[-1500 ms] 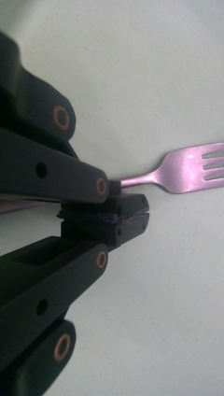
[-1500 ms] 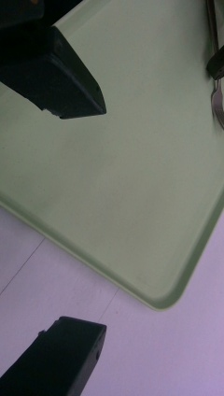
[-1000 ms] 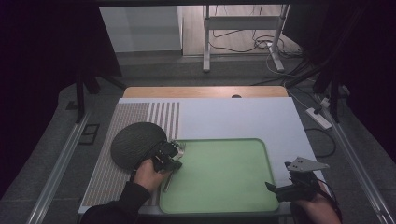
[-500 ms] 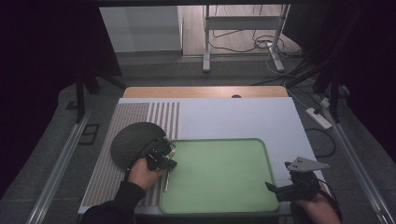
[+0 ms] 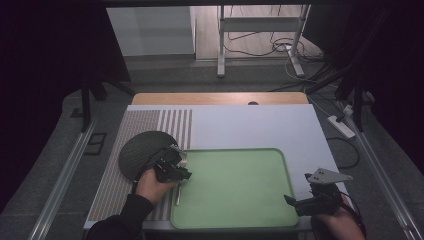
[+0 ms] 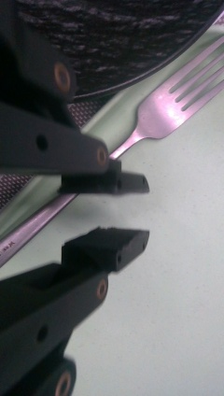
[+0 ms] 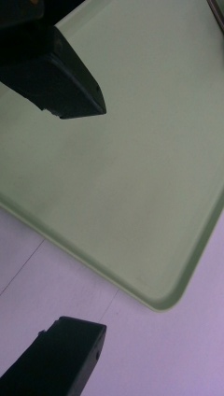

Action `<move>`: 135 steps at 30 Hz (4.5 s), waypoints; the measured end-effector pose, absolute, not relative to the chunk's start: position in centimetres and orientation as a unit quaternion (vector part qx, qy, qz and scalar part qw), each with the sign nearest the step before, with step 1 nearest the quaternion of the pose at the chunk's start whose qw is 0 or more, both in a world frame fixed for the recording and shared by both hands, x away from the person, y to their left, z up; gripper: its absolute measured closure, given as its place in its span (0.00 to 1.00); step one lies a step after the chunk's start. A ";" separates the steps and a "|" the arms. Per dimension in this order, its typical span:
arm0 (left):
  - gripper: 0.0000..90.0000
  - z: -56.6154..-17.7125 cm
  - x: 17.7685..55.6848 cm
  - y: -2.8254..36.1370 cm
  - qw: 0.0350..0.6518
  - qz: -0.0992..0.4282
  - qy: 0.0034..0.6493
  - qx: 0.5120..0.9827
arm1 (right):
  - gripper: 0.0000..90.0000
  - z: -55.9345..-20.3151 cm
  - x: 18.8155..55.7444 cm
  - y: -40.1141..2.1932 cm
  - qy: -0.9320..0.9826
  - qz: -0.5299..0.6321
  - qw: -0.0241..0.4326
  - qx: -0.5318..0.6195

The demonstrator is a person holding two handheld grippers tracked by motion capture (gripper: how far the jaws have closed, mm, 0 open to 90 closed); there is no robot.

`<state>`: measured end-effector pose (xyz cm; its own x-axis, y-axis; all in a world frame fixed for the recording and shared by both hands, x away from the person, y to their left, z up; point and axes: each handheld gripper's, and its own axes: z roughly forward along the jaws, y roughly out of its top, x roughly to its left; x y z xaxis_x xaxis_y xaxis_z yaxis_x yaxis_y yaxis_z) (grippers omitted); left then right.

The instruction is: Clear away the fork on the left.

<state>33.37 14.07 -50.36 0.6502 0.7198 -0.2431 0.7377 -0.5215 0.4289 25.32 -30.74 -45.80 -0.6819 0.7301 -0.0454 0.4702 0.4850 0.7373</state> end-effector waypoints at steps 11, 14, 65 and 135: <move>0.34 -50.1 33.2 14.3 0.288 0.019 0.403 0.868 | 0.00 -45.8 25.3 -30.8 0.842 0.363 0.179 0.357; 0.28 -50.0 33.2 14.4 0.298 0.018 0.404 0.865 | 0.00 -45.8 25.3 -30.7 0.842 0.362 0.180 0.356; 0.00 -48.7 30.2 19.5 0.365 0.040 0.390 0.845 | 0.00 -45.8 25.3 -30.7 0.842 0.361 0.180 0.358; 0.00 -49.3 22.6 27.4 0.371 0.084 0.472 0.796 | 0.00 -45.8 25.4 -30.7 0.838 0.355 0.185 0.370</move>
<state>22.58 27.39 -49.35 0.5410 0.8127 -0.2163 0.6884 -0.2802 0.6690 25.41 -30.72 -45.79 -0.6578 0.7517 -0.0473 0.4893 0.4742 0.7319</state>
